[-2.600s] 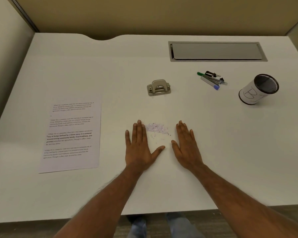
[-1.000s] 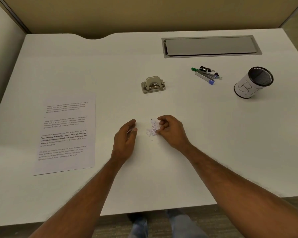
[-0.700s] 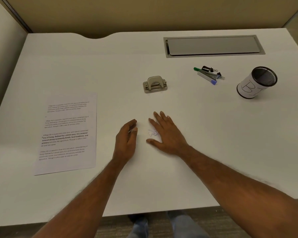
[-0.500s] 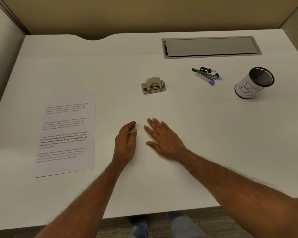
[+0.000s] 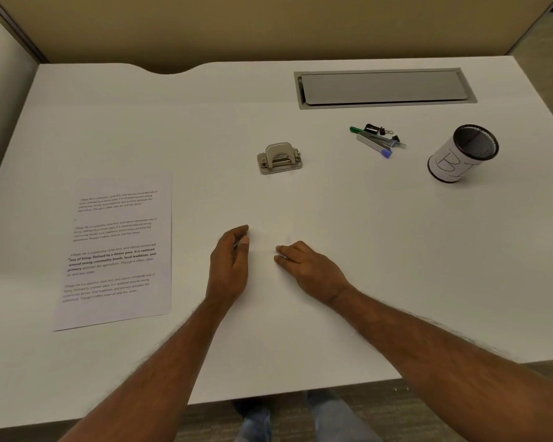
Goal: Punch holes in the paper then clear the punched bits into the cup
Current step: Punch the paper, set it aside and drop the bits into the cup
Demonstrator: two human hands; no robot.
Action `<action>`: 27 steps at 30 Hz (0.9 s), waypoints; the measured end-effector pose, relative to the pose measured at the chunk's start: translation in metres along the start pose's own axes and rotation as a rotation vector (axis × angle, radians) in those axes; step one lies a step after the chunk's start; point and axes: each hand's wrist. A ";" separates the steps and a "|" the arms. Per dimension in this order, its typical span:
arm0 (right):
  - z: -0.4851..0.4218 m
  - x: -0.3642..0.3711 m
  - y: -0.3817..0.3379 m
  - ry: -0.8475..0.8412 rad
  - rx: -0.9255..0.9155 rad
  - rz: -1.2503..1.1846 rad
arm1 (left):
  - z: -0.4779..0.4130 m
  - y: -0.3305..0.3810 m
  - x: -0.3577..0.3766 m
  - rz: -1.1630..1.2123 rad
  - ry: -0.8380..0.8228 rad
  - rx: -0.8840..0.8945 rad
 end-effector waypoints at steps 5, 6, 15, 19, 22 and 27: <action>-0.008 -0.003 0.002 0.042 -0.051 0.108 | 0.001 0.004 0.003 0.021 0.012 -0.025; -0.010 -0.003 0.002 0.044 -0.054 0.109 | 0.002 0.005 0.003 0.022 0.014 -0.023; -0.024 -0.021 0.005 0.095 0.782 -0.772 | 0.001 0.010 0.006 0.059 0.014 -0.011; -0.020 -0.026 0.010 0.149 1.144 -1.253 | -0.001 0.015 0.008 0.059 0.009 -0.013; -0.021 -0.037 0.010 0.244 1.259 -1.534 | -0.001 0.021 0.014 0.059 -0.008 -0.011; -0.017 -0.057 0.014 0.338 1.321 -1.693 | -0.001 0.039 0.029 0.065 -0.065 0.001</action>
Point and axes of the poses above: each hand's wrist, its own z-axis away from the middle knuckle, its own x-axis out of the palm, y = z × x, and after that the axes turned 2 degrees about y, right-handed
